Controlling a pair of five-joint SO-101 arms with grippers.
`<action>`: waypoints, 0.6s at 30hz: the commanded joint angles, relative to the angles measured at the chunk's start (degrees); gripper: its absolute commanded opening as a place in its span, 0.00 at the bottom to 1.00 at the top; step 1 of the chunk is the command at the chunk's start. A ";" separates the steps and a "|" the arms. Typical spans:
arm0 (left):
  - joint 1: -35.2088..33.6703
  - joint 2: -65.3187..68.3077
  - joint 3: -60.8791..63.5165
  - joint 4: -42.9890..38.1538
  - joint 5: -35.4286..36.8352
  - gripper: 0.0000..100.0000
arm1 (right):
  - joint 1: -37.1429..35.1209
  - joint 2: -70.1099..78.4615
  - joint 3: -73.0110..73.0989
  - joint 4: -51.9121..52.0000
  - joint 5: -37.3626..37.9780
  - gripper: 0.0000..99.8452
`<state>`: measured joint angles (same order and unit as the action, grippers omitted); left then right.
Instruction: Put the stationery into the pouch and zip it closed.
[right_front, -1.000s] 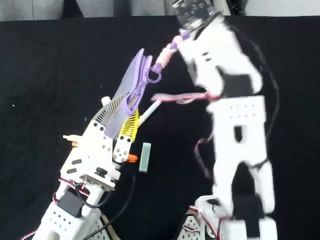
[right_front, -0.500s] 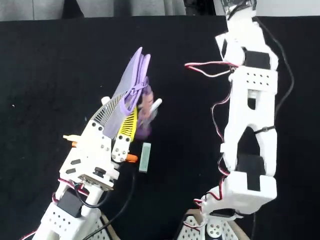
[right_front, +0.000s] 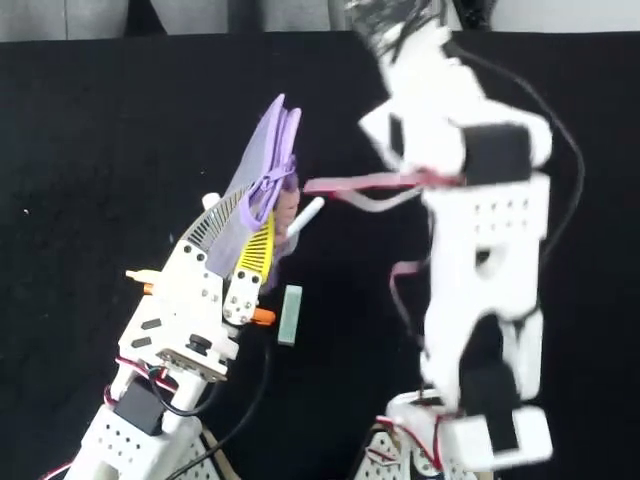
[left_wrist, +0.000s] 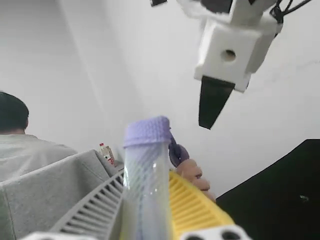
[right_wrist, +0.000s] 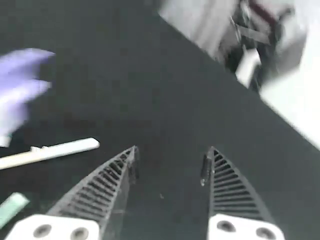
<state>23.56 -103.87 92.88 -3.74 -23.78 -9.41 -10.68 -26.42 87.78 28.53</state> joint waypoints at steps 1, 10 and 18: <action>-0.04 -0.70 -3.38 -1.23 0.09 0.03 | -8.18 -10.95 3.38 0.88 -4.22 0.21; -0.04 -0.70 -3.82 -1.32 0.35 0.03 | -14.59 -32.66 32.22 -11.43 -12.66 0.21; 0.04 -0.70 -3.82 -1.32 0.35 0.03 | -18.90 -59.12 63.96 -29.36 -12.92 0.21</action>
<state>23.56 -103.87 92.88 -3.74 -23.78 -24.00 -58.24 25.71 65.10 16.04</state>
